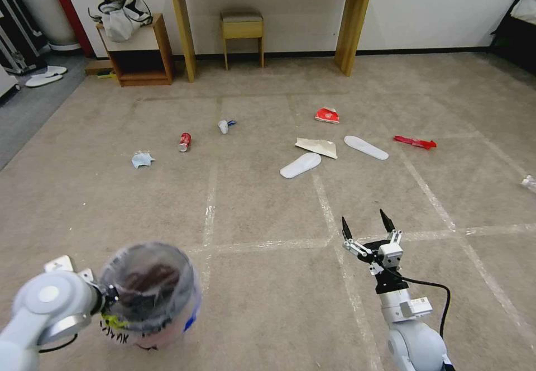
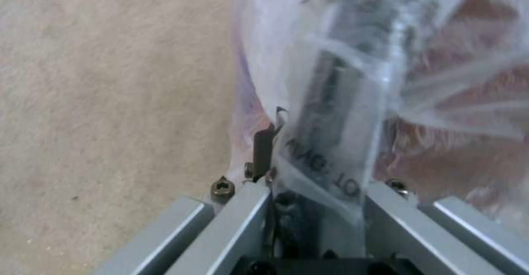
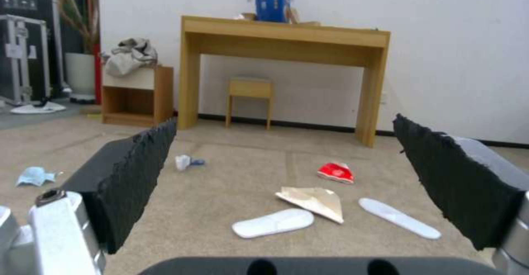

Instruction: Pick up the trash bin and place the garbage on the floor into it.

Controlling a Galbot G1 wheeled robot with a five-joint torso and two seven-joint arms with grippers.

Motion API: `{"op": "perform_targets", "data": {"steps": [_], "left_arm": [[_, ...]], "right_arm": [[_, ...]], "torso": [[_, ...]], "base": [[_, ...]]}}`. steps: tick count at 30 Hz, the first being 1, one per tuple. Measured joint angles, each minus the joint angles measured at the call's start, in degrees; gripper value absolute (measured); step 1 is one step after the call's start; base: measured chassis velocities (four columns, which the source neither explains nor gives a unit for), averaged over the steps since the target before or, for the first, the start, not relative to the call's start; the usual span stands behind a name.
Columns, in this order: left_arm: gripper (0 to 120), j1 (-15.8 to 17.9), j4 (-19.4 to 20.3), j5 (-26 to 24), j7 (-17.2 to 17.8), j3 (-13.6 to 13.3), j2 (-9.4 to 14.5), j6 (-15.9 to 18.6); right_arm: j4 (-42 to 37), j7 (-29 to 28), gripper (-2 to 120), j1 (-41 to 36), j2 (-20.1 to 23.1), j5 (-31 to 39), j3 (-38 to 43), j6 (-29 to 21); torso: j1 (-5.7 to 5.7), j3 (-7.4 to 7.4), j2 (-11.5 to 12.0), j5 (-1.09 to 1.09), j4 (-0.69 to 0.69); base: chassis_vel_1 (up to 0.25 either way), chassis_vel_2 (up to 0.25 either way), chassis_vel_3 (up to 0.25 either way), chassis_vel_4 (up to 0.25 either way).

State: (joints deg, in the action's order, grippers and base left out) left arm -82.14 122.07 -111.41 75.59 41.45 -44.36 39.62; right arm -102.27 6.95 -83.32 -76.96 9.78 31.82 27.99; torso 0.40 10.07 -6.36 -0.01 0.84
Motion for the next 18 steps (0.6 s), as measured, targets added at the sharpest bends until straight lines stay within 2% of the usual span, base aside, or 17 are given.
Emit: {"op": "perform_targets", "data": {"steps": [6,15,18], "left_arm": [[0,-0.49,3.62,-3.57,3.12,2.52,0.39,1.01],[0,-1.54,5.20,-5.46,3.81,5.33,0.68,1.27],[0,-2.27,5.82,-5.84,3.87,6.37,0.73,1.32]], "right_arm": [[0.15,-0.34,100,0.06,-0.28,-0.24,0.00,0.01],[-0.01,-0.62,100,-0.14,-0.52,-0.41,0.01,0.00],[-0.09,-2.43,100,-0.14,-0.62,-1.03,0.02,-0.23]], "torso": [[0.00,-0.01,-0.01,-0.01,-0.02],[0.00,-0.01,-0.02,0.01,-0.02],[0.00,-0.01,-0.02,0.00,-0.02]], "base": [[0.000,0.000,0.000,0.000],[0.000,0.000,0.000,0.000],[0.000,0.000,0.000,0.000]]}}
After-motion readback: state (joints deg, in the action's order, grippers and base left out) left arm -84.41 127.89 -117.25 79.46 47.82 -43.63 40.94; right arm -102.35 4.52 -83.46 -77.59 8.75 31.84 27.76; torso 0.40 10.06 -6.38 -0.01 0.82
